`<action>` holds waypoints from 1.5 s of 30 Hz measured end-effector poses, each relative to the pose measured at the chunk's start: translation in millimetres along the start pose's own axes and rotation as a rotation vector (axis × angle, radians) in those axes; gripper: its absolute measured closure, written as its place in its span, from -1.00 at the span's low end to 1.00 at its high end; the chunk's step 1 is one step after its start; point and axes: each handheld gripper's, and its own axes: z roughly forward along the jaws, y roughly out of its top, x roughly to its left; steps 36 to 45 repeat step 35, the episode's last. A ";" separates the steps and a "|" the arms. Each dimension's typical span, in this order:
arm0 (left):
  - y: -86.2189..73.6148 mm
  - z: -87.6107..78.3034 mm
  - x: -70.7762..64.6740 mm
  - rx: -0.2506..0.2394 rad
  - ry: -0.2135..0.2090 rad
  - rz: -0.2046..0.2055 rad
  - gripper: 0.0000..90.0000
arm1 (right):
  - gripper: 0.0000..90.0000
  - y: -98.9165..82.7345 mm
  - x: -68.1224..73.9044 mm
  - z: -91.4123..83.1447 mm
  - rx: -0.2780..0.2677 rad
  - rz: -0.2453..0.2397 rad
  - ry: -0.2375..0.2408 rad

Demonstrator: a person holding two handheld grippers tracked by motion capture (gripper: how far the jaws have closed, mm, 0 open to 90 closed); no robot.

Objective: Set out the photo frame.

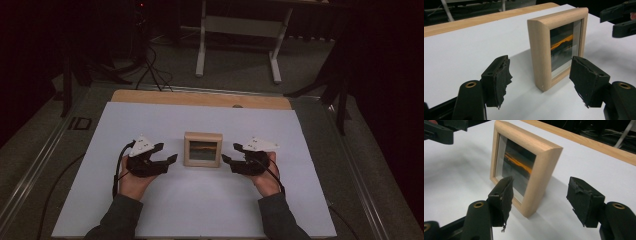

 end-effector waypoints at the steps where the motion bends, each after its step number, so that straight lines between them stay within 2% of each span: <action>1: -1.4 -2.2 0.7 -0.001 0.002 -0.003 -0.28 | -0.18 -0.8 -1.1 -2.1 -0.003 -0.001 -0.001; 7: -9.9 -19.3 5.5 0.002 0.028 0.000 -0.29 | -0.19 -7.5 -6.0 -19.7 -0.015 -0.006 -0.021; 13: -18.7 -34.0 8.7 -0.002 0.044 -0.006 -0.29 | -0.23 -21.5 -12.2 -47.6 -0.039 -0.010 -0.055; 18: -23.4 -42.7 8.3 -0.014 0.041 -0.008 -0.29 | -0.25 -36.1 -20.0 -72.4 -0.065 0.000 -0.093; 23: -28.5 -52.3 8.2 -0.037 0.023 -0.009 -0.29 | -0.24 -48.1 -24.3 -89.8 -0.104 0.016 -0.092; 28: -35.4 -60.8 9.1 -0.056 -0.012 -0.022 -0.29 | -0.25 -56.9 -21.9 -96.5 -0.111 0.004 -0.078; 35: -43.9 -73.2 9.7 -0.065 -0.005 -0.013 -0.29 | -0.25 -61.8 -19.0 -103.7 -0.135 -0.010 -0.069; 45: -43.9 -73.2 9.7 -0.065 -0.005 -0.013 -0.29 | -0.25 -61.8 -19.0 -103.7 -0.135 -0.010 -0.069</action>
